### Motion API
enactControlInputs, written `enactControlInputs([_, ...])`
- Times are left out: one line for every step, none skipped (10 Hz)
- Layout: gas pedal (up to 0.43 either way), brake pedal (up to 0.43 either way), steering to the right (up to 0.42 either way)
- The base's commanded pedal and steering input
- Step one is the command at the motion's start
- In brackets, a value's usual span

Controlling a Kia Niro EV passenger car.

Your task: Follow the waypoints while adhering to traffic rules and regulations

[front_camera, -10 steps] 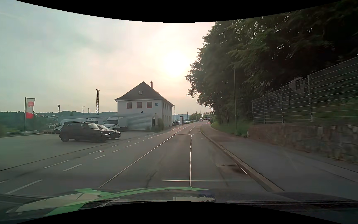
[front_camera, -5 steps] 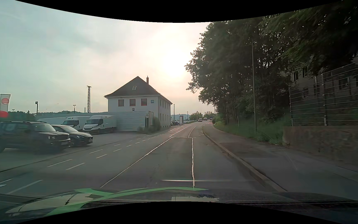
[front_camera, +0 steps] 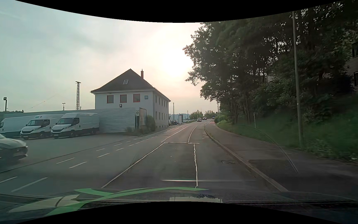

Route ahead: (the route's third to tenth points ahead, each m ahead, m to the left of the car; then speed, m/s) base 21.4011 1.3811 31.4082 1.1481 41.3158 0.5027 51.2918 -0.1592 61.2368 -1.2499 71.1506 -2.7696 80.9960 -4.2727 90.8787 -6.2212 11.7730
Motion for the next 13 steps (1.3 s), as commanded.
enactControlInputs([0.138, 0.0, -0.001])
enactControlInputs([0.138, 0.0, 0.001])
enactControlInputs([0.138, 0.0, 0.002])
enactControlInputs([0.138, 0.0, 0.003])
enactControlInputs([0.138, 0.0, 0.005])
enactControlInputs([0.138, 0.0, 0.005])
enactControlInputs([0.138, 0.0, 0.006])
enactControlInputs([0.138, 0.0, 0.007])
enactControlInputs([0.138, 0.0, 0.007])
enactControlInputs([0.13, 0.0, 0.007])
enactControlInputs([0.13, 0.0, 0.007])
enactControlInputs([0.13, 0.0, 0.007])
enactControlInputs([0.13, 0.0, 0.006])
